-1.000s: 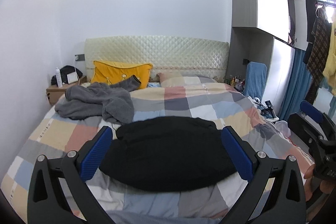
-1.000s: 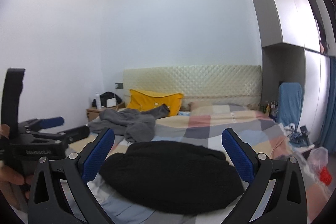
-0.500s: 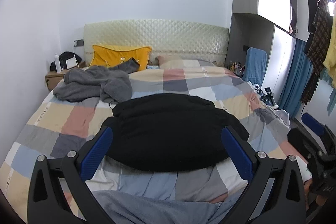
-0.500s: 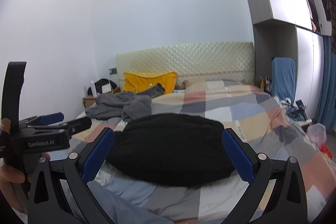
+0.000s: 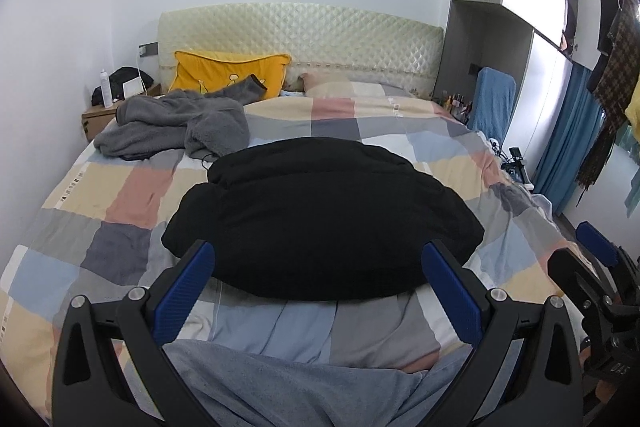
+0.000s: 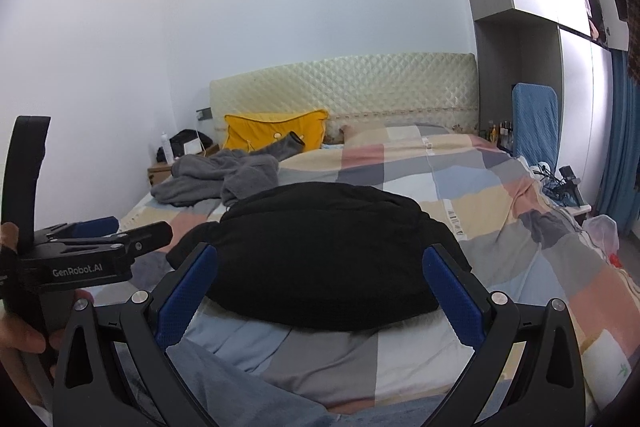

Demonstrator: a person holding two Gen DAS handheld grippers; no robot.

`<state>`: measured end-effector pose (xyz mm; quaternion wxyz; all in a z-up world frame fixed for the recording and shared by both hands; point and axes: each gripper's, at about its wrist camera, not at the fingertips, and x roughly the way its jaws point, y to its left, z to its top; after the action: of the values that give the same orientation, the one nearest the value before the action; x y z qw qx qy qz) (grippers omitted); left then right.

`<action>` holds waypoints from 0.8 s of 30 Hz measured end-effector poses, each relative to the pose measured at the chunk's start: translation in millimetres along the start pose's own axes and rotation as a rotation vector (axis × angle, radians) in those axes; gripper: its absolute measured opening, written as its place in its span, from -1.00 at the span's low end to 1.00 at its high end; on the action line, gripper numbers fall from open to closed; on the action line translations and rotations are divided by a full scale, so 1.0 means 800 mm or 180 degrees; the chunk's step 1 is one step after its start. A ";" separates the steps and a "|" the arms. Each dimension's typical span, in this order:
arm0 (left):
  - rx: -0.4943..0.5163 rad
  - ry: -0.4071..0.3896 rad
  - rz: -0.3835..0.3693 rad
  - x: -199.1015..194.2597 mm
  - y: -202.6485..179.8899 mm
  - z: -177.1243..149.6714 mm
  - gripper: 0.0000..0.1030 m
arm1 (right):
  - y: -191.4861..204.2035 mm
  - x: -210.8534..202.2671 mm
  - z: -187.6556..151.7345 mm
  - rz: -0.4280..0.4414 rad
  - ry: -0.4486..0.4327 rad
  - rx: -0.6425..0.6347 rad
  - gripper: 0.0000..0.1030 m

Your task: Fold large clothes

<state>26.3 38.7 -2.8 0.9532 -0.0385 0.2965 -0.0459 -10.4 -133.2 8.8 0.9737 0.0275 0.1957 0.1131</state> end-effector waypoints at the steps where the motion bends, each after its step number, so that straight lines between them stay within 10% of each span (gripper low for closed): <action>1: 0.0000 0.0006 0.0003 0.001 -0.001 0.000 0.99 | -0.002 0.002 -0.001 0.0003 0.0015 0.0015 0.99; 24: 0.0050 0.0102 0.0154 0.008 -0.006 -0.009 0.99 | -0.008 0.015 -0.008 -0.0054 0.0127 -0.0001 0.99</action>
<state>27.0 32.7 -11.9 0.9494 -0.0231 0.3122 -0.0257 -1.0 -136.6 -2.1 0.9706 0.0235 0.2152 0.1053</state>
